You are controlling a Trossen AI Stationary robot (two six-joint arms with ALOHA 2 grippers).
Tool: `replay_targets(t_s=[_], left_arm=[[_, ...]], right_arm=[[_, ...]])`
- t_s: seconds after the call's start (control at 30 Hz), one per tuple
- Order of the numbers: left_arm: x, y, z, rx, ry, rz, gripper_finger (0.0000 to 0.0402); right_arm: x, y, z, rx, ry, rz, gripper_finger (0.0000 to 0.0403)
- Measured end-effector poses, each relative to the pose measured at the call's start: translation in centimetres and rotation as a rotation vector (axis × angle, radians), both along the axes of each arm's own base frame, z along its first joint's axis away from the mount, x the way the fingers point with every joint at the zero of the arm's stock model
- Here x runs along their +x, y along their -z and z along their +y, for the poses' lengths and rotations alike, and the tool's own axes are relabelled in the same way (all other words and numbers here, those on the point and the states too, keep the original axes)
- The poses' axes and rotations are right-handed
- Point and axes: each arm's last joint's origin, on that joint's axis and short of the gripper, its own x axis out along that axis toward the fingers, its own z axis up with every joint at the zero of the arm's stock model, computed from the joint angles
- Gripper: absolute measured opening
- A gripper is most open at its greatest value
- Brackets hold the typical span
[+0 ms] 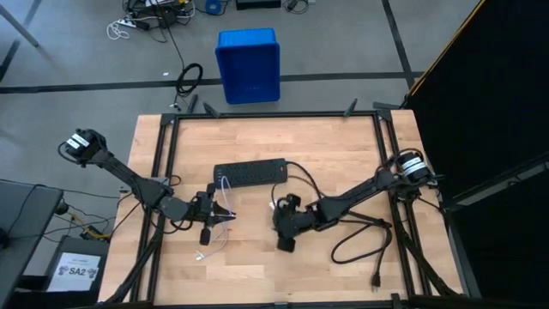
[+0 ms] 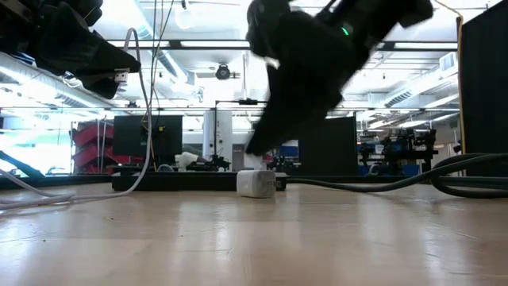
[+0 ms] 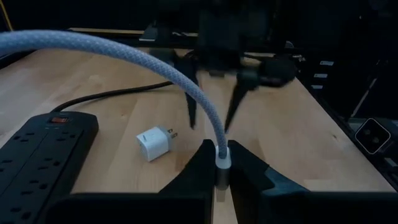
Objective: Insert USB
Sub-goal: Insert the charger cable into the charger adapter
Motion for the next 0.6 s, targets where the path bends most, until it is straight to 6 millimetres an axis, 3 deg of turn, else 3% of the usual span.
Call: replay_targets(t_s=[0.13,0.33,0.6], left_arm=[[0.0,0.0,0.0,-0.004,0.000,-0.006,0.0010],[0.0,0.0,0.0,-0.003,0.000,-0.005,0.0010],[0.0,0.0,0.0,-0.001,0.000,-0.004,0.0010]], right_arm=[[0.5,-0.7,-2.1,0.077,0.153,-0.041,0.0187],[0.9,1.6,-4.6,0.133,0.197,0.089,0.0197],[1.1,1.6,-5.9,0.139,0.222,0.096,0.0199]])
